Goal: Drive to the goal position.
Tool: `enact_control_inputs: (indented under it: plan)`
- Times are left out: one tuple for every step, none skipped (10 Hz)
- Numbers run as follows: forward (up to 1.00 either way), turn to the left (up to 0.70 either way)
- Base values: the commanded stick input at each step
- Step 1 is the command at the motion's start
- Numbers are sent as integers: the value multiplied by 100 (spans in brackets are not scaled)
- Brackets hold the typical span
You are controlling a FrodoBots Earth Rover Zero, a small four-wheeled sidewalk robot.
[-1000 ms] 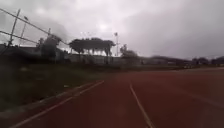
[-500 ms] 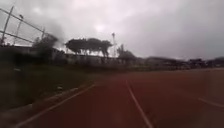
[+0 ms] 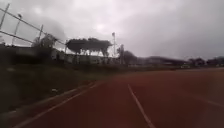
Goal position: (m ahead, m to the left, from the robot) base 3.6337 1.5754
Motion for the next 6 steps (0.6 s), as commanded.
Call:
enact_control_inputs:
  plan:
    - [50,0]
    - [50,0]
    - [50,0]
    - [50,0]
    - [50,0]
    - [50,0]
